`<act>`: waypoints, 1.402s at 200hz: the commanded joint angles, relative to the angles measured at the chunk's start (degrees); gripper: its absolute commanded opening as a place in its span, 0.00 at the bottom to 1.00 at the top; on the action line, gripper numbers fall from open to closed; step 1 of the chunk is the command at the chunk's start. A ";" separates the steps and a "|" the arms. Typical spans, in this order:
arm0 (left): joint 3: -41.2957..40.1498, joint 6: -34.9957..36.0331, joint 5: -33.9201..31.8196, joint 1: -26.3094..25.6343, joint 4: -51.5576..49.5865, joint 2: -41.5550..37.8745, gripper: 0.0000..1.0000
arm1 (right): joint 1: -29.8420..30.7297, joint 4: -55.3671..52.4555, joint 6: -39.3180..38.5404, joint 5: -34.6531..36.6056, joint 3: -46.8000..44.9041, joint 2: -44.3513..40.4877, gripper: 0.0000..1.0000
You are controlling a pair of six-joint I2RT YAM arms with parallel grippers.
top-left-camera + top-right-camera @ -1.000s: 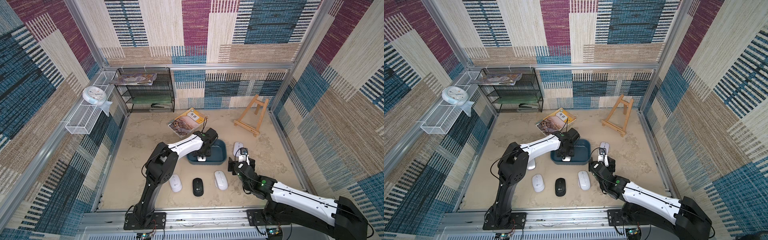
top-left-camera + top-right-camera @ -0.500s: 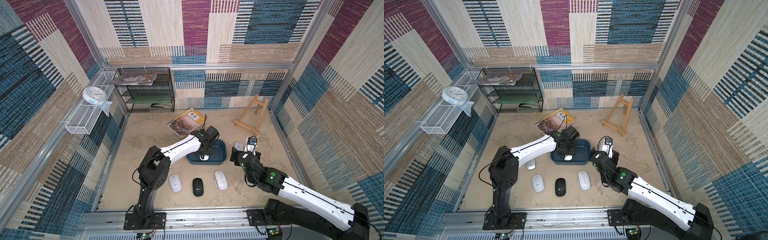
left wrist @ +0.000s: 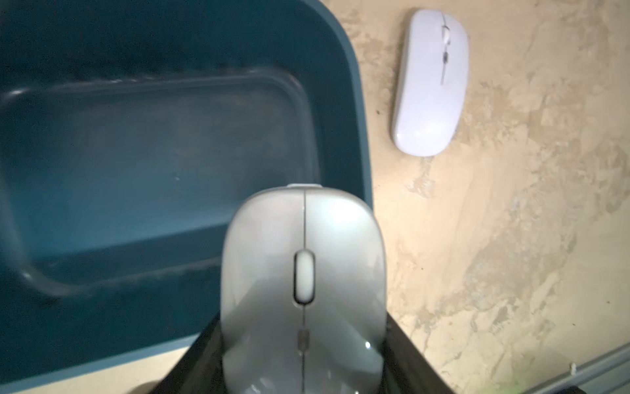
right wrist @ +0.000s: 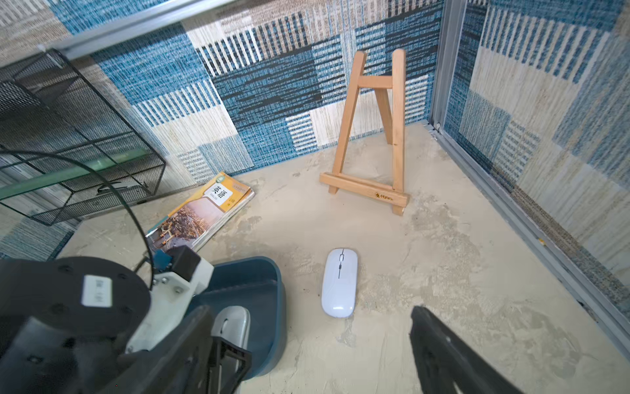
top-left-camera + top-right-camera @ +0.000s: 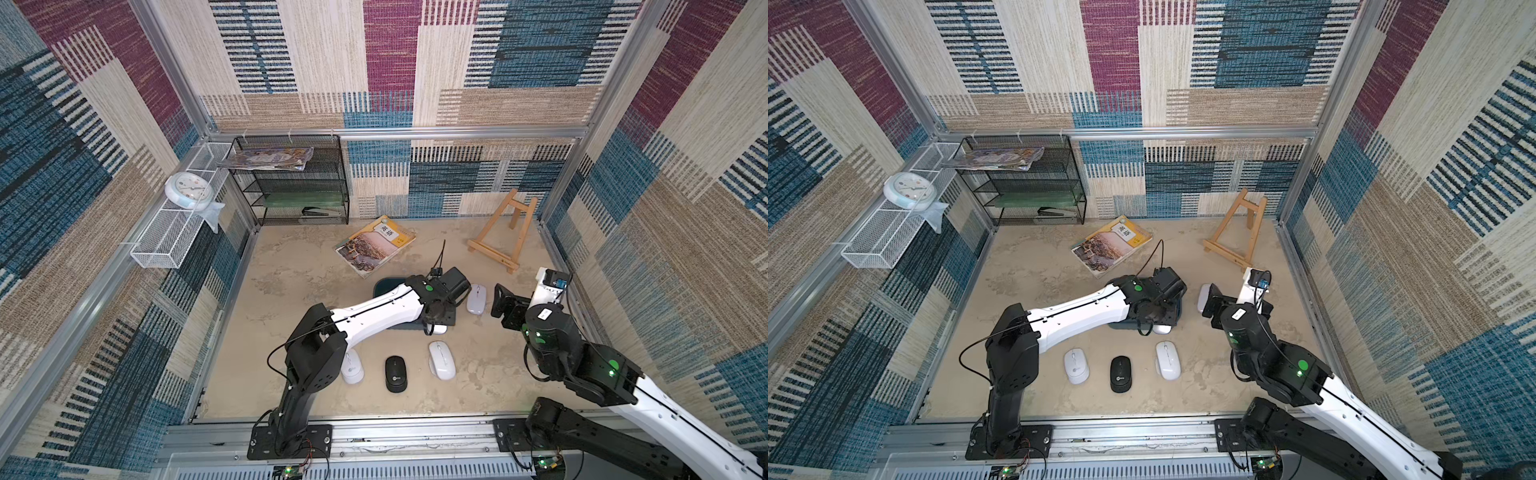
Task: Take out the mouse from the storage box
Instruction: Place the mouse at the center of the board.
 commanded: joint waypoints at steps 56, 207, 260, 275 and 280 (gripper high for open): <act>10.15 0.27 4.40 -5.44 -1.00 9.07 0.50 | 0.04 -4.61 -2.46 3.91 2.92 -7.39 0.96; 25.61 1.14 6.95 -8.02 -6.41 25.19 0.53 | 0.04 -5.36 -1.24 4.63 -0.96 -13.35 0.99; 27.69 0.81 6.77 -7.75 -7.60 26.14 0.73 | 0.04 -5.60 -0.87 4.54 -1.55 -13.50 0.99; 27.41 1.17 6.60 -7.75 -7.55 25.19 0.80 | 0.02 -5.47 -0.79 4.63 -1.58 -13.45 0.99; 27.31 1.35 6.45 -7.88 -7.56 24.65 0.82 | 0.04 -5.42 -0.78 4.67 -1.54 -13.37 1.00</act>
